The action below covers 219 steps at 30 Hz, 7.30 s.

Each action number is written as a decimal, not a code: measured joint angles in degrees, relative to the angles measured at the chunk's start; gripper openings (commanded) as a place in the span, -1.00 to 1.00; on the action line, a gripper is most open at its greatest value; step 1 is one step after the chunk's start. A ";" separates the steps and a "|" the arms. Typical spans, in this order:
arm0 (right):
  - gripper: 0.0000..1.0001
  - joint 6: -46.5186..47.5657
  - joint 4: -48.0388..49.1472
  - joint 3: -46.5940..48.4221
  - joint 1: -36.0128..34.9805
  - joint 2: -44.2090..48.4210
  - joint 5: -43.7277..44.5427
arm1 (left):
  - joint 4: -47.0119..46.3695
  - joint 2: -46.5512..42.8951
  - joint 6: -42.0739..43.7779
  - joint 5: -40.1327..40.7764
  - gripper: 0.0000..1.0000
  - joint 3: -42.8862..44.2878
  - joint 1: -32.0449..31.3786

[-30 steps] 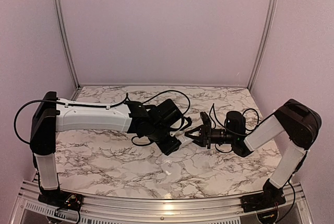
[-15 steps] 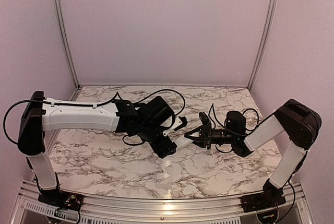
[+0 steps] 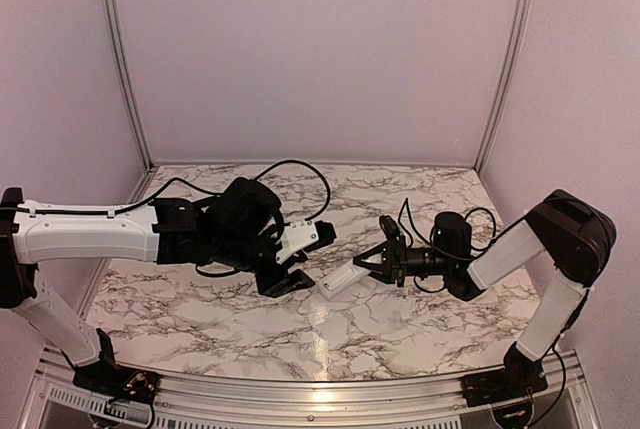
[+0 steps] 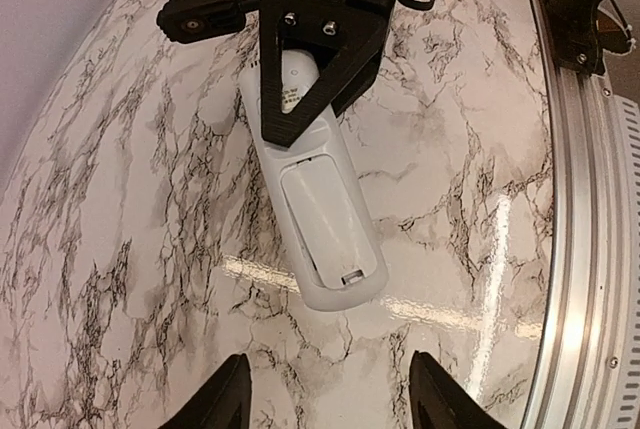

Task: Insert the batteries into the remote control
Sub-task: Load the battery cover onto the remote control without the battery cover, then press the battery cover on the remote control, then pass from the right arm to the left

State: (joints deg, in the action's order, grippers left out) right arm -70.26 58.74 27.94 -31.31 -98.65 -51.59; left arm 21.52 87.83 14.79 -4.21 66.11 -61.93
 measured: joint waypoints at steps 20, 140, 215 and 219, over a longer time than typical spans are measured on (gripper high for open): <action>-1.00 -1.75 1.29 3.13 -3.48 -1.66 -2.58 | -5.88 -2.60 19.69 0.85 -0.47 -4.92 -5.01; -1.00 5.77 -3.82 5.95 -4.66 4.52 -3.87 | -15.41 -12.35 -10.78 8.02 0.98 -11.23 3.45; -1.00 19.28 -27.50 12.50 -4.59 8.66 3.08 | -3.10 12.70 -11.08 13.40 0.11 6.82 -2.27; -0.89 19.10 -27.26 12.74 -4.59 8.68 3.37 | -2.03 13.49 -10.51 13.40 -0.15 8.46 -2.69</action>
State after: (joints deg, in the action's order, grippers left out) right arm -51.16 31.48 40.69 -35.90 -89.97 -48.23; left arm 19.49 101.32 4.27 9.19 74.56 -64.62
